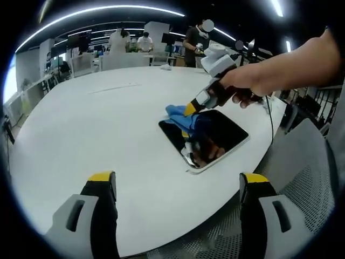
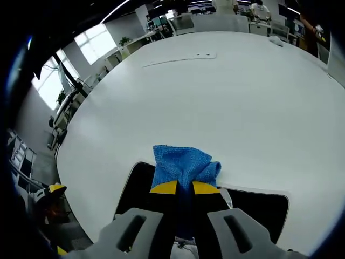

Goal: Wipe the mirror surface with the cleaning cloth until all visible marks leave the cleaned area.

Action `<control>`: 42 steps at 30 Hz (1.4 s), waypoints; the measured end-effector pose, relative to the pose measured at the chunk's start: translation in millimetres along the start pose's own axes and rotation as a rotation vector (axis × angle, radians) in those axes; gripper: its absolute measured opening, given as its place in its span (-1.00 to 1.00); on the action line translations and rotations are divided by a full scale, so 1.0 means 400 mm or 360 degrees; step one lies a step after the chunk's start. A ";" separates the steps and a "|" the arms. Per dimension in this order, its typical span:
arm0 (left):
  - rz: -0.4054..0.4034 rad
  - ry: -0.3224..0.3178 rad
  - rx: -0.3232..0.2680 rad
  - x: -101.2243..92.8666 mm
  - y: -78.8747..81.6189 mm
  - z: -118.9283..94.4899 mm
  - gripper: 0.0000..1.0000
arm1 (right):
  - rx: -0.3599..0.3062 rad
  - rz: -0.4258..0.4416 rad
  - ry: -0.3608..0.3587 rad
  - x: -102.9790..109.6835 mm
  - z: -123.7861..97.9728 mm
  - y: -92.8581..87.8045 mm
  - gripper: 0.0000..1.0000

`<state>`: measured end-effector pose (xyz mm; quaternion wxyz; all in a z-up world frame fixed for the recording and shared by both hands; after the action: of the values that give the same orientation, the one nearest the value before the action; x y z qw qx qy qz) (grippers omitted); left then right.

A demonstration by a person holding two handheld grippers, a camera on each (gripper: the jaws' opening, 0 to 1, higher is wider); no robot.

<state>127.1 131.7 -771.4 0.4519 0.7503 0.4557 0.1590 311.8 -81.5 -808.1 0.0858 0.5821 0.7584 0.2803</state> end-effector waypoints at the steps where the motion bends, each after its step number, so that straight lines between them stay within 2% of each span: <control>1: 0.0000 0.0000 0.0000 0.000 0.000 0.000 0.88 | -0.0001 0.0001 -0.0001 0.000 0.000 0.000 -0.94; 5: -0.0009 0.0006 -0.0003 0.003 -0.001 0.000 0.88 | -0.0018 -0.0019 0.0013 0.001 -0.004 -0.006 -0.94; 8: -0.0006 0.0006 -0.0004 0.002 -0.001 0.000 0.88 | -0.0011 0.0028 0.0025 0.005 -0.011 -0.015 -0.94; 12: -0.0007 0.0009 -0.0006 0.003 -0.002 -0.001 0.87 | -0.0014 0.0026 0.0026 0.015 -0.013 -0.027 -0.94; 26: 0.0000 0.0017 -0.0016 0.005 -0.003 -0.004 0.85 | -0.0017 -0.0004 0.0039 0.047 -0.042 -0.082 -0.94; 42: 0.0009 0.0011 -0.0013 0.010 -0.008 -0.004 0.83 | -0.0006 0.0026 0.0059 0.068 -0.078 -0.145 -0.94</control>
<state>126.3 136.5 -773.8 0.4528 0.7492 0.4545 0.1646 240.7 -75.9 -807.5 0.0705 0.5827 0.7546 0.2934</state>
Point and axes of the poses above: the point that each gripper's makers call its tool centre point, and the gripper's own axes: z roughly forward along the fingers, x roughly to its left, y roughly out of its top, the point moved 9 cm from there along -z, roughly backward along the fingers, and after that the axes turned 3 degrees about -y, right-handed, at the moved point
